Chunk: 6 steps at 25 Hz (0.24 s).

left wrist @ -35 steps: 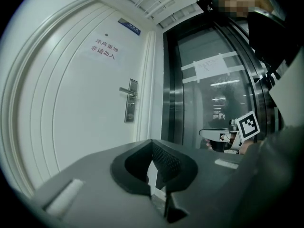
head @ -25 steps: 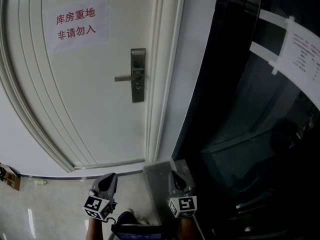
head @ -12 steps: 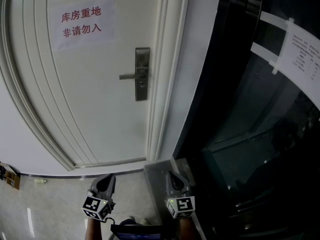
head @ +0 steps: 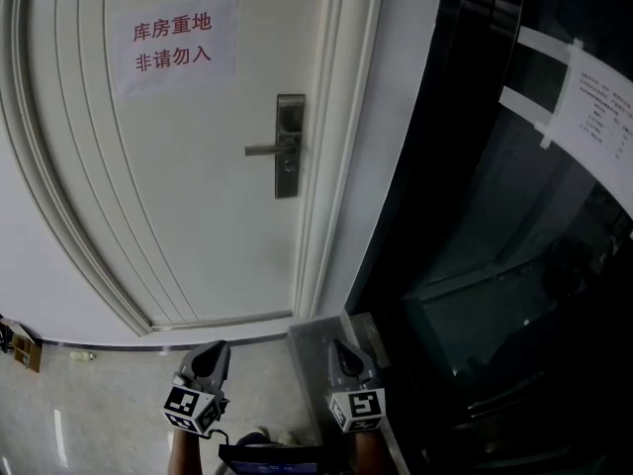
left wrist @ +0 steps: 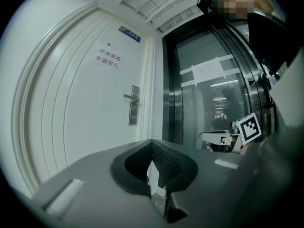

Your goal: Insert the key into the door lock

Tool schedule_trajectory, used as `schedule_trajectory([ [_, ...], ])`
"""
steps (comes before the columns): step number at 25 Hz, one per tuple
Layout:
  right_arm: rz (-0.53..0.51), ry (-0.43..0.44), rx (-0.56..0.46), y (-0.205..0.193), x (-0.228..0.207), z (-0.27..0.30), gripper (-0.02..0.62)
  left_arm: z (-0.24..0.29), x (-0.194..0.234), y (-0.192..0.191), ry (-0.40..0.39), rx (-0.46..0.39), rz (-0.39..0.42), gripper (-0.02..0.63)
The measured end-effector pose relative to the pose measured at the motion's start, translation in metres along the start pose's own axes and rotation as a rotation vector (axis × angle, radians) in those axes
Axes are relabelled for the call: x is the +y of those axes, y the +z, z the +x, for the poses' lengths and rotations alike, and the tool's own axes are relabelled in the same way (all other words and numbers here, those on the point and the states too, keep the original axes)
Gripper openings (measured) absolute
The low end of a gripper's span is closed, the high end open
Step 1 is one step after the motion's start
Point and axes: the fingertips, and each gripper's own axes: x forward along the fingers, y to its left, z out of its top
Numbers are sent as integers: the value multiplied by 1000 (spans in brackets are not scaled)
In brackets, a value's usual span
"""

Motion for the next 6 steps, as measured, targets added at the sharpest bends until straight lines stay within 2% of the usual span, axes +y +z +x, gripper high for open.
schedule_trajectory([
  [6,-8,4,0,0,4,-3,2,-1,-3,2,-12,-4,10,2],
])
